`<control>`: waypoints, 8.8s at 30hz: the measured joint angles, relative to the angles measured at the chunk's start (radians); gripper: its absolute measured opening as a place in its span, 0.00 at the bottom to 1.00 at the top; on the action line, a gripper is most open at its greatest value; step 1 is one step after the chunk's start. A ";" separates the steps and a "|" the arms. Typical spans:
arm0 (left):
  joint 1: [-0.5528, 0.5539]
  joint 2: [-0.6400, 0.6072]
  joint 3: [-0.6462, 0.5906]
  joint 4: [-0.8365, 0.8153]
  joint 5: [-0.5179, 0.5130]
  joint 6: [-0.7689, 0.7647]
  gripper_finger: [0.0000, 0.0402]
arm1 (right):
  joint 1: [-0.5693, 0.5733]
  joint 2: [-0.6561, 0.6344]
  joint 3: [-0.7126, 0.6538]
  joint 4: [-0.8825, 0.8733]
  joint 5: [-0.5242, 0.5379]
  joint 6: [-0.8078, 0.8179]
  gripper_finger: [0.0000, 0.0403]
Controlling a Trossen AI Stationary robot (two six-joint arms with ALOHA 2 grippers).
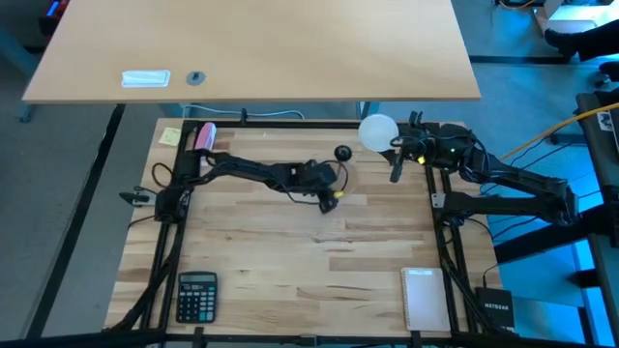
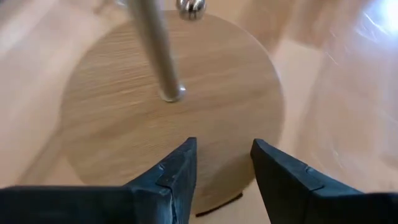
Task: Screw lightbulb
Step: Insert the white lightbulb into the lamp
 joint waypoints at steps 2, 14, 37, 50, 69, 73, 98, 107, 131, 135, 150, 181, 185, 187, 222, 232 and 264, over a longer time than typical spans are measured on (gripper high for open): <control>-0.008 -0.026 -0.004 -0.029 0.016 0.006 0.37 | 0.000 0.001 0.000 -0.003 0.000 -0.001 0.41; 0.003 -0.253 -0.029 -0.077 0.011 0.079 0.56 | 0.000 0.004 0.000 -0.002 -0.029 0.026 0.41; 0.138 -0.060 -0.286 0.810 0.114 0.101 0.57 | 0.000 0.149 0.000 0.089 -0.088 0.065 0.41; 0.144 -0.049 -0.284 0.802 0.154 0.161 0.09 | -0.160 0.181 -0.131 0.319 -0.283 0.150 0.41; 0.093 -0.057 -0.282 0.744 0.294 0.195 0.08 | -0.137 0.347 -0.134 0.529 -0.509 0.220 0.41; 0.094 -0.057 -0.282 0.745 0.295 0.200 0.07 | -0.137 0.370 -0.133 0.540 -0.520 0.229 0.41; 0.086 -0.055 -0.283 0.748 0.226 0.208 0.08 | -0.124 0.391 -0.158 0.506 -0.492 0.154 0.41; 0.076 -0.060 -0.284 0.750 0.230 0.223 0.07 | -0.123 0.392 -0.160 0.503 -0.489 0.156 0.41; 0.059 -0.233 -0.286 0.504 0.367 0.262 0.08 | -0.135 0.395 0.045 0.501 -0.740 0.295 0.41; 0.058 -0.296 -0.285 0.454 0.449 0.262 0.08 | -0.145 0.412 0.090 0.461 -0.865 0.288 0.41; 0.037 -0.339 -0.285 0.364 0.465 0.207 0.07 | -0.143 0.530 0.153 0.480 -0.963 0.317 0.41; 0.025 -0.346 -0.284 0.388 0.406 0.169 0.07 | -0.117 0.550 0.152 0.484 -0.935 0.286 0.41; 0.025 -0.346 -0.284 0.392 0.385 0.169 0.08 | -0.117 0.550 0.152 0.487 -0.935 0.286 0.41; 0.025 -0.346 -0.284 0.391 0.383 0.169 0.08 | -0.117 0.550 0.152 0.503 -0.943 0.286 0.41; 0.021 -0.385 -0.283 0.386 0.441 0.180 0.07 | -0.100 0.533 0.193 0.472 -1.004 0.259 0.41; 0.018 -0.385 -0.284 0.406 0.434 0.177 0.07 | -0.098 0.532 0.194 0.401 -0.957 0.223 0.41; 0.020 -0.380 -0.246 0.366 -0.270 0.127 0.07 | 0.009 0.538 0.195 0.295 -0.076 0.141 0.40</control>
